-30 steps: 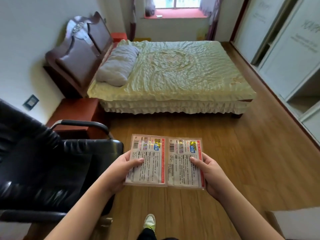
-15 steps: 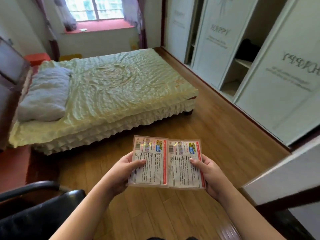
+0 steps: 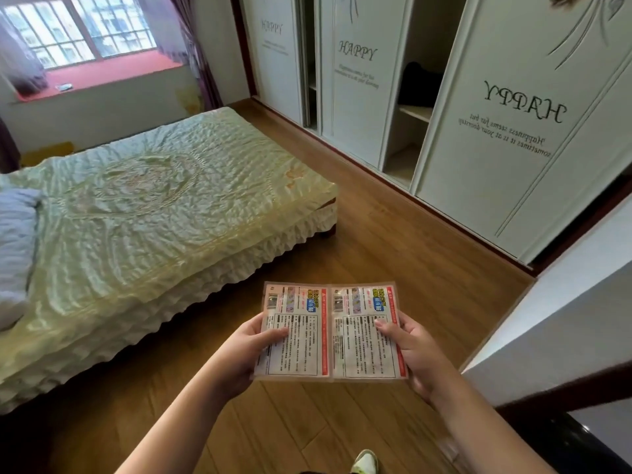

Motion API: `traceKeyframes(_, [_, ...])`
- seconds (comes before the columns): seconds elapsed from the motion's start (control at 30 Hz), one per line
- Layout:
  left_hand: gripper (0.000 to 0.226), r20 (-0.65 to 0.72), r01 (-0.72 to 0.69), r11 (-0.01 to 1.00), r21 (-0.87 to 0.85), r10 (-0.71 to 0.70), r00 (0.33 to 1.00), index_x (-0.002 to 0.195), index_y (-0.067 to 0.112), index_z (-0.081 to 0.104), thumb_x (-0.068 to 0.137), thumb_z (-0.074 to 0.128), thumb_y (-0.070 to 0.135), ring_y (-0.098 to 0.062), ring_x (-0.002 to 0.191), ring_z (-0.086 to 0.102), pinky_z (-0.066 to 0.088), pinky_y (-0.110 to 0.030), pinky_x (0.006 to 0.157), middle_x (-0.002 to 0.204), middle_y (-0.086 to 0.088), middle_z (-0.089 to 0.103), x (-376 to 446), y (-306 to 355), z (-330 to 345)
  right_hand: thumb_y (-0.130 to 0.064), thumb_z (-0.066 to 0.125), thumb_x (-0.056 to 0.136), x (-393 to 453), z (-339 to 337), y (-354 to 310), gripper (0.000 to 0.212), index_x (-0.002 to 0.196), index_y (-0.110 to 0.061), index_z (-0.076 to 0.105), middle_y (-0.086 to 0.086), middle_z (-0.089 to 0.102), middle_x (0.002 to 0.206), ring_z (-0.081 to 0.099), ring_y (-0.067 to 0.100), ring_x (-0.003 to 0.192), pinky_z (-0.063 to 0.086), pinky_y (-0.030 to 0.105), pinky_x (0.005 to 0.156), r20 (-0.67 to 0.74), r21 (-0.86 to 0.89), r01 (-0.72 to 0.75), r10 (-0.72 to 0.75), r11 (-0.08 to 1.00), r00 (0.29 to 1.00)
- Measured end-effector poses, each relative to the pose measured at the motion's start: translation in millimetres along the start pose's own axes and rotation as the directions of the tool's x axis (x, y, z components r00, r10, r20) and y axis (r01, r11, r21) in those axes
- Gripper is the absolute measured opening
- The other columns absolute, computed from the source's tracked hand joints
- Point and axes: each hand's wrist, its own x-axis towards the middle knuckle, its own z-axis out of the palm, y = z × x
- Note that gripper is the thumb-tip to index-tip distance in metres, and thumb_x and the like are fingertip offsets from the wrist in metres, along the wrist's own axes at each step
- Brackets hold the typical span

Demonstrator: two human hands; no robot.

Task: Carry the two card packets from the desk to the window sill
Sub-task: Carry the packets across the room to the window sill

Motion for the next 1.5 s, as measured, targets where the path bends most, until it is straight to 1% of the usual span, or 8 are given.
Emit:
traceKeyframes(0.3, [0.06, 0.0, 0.039, 0.999, 0.007, -0.039, 0.999, 0.122, 0.017, 0.064, 0.068, 0.089, 0.025, -0.043, 0.107, 0.071, 0.065, -0.042, 0.073, 0.12, -0.025, 0.072, 102, 46, 29, -0.012, 0.062, 0.097, 71, -40, -63, 0.026, 0.123, -0.009, 0.062, 0.018, 0.08, 0.106, 0.079, 0.033, 0.092, 0.065, 0.037, 0.063, -0.011, 0.034, -0.011, 0.011, 0.999, 1.0])
traceKeyframes(0.53, [0.066, 0.036, 0.078, 0.997, 0.018, -0.078, 0.996, 0.121, 0.02, 0.065, 0.062, 0.093, 0.029, -0.042, 0.107, 0.071, 0.065, -0.042, 0.073, 0.119, -0.024, 0.073, 188, 84, 19, -0.013, 0.062, 0.097, 141, -49, -97, 0.026, 0.123, -0.008, 0.062, 0.019, 0.079, 0.107, 0.078, 0.035, 0.094, 0.065, 0.038, 0.064, -0.056, 0.053, -0.02, 0.023, 0.998, 0.998])
traceKeyframes(0.6, [0.064, 0.037, 0.079, 0.997, 0.015, -0.079, 0.996, 0.121, 0.019, 0.065, 0.063, 0.091, 0.028, -0.041, 0.104, 0.073, 0.065, -0.041, 0.071, 0.118, -0.023, 0.073, 215, 98, 12, -0.014, 0.063, 0.096, 166, -47, -108, 0.026, 0.122, -0.01, 0.062, 0.018, 0.08, 0.106, 0.079, 0.034, 0.094, 0.065, 0.038, 0.063, -0.081, 0.039, -0.017, 0.02, 0.999, 0.997])
traceKeyframes(0.77, [0.045, 0.064, 0.07, 0.998, 0.001, -0.07, 0.995, 0.124, 0.013, 0.063, 0.08, 0.073, 0.017, -0.04, 0.101, 0.074, 0.065, -0.04, 0.069, 0.117, -0.025, 0.074, 284, 150, -2, -0.014, 0.062, 0.097, 233, -33, -148, 0.024, 0.121, -0.011, 0.062, 0.017, 0.081, 0.101, 0.079, 0.033, 0.09, 0.065, 0.037, 0.061, -0.133, 0.05, 0.027, -0.021, 0.998, 0.991])
traceKeyframes(1.07, [0.037, 0.175, 0.085, 0.996, 0.037, -0.09, 0.981, 0.116, 0.015, 0.066, 0.079, 0.07, 0.011, -0.036, 0.087, 0.077, 0.065, -0.038, 0.061, 0.105, -0.024, 0.077, 395, 245, -8, -0.016, 0.062, 0.096, 328, -25, -217, 0.024, 0.119, -0.013, 0.065, 0.014, 0.081, 0.101, 0.079, 0.031, 0.09, 0.065, 0.036, 0.062, -0.191, 0.05, 0.104, -0.093, 0.993, 0.977])
traceKeyframes(1.17, [0.042, 0.191, 0.101, 0.994, 0.032, -0.106, 0.976, 0.121, 0.012, 0.061, 0.08, 0.069, 0.01, -0.037, 0.086, 0.077, 0.065, -0.039, 0.061, 0.105, -0.025, 0.077, 435, 264, -3, -0.018, 0.065, 0.093, 357, -36, -236, 0.027, 0.119, -0.013, 0.066, 0.014, 0.081, 0.102, 0.079, 0.031, 0.091, 0.065, 0.036, 0.063, -0.206, 0.05, 0.12, -0.107, 0.992, 0.973])
traceKeyframes(1.3, [0.042, 0.202, 0.131, 0.991, 0.022, -0.133, 0.97, 0.123, 0.012, 0.06, 0.082, 0.068, 0.008, -0.038, 0.087, 0.077, 0.065, -0.041, 0.062, 0.107, -0.027, 0.076, 495, 280, 12, -0.027, 0.072, 0.077, 400, -65, -268, 0.042, 0.117, -0.016, 0.067, 0.013, 0.081, 0.101, 0.079, 0.031, 0.09, 0.065, 0.035, 0.064, -0.206, 0.056, 0.141, -0.127, 0.988, 0.97])
traceKeyframes(1.5, [0.045, 0.154, 0.131, 0.991, 0.042, -0.136, 0.979, 0.125, 0.009, 0.058, 0.082, 0.07, 0.011, -0.035, 0.087, 0.078, 0.065, -0.038, 0.063, 0.107, -0.025, 0.077, 584, 314, 61, -0.028, 0.071, 0.077, 474, -122, -324, 0.041, 0.117, -0.019, 0.067, 0.013, 0.081, 0.1, 0.08, 0.031, 0.089, 0.064, 0.036, 0.062, -0.2, 0.065, 0.108, -0.093, 0.992, 0.975])
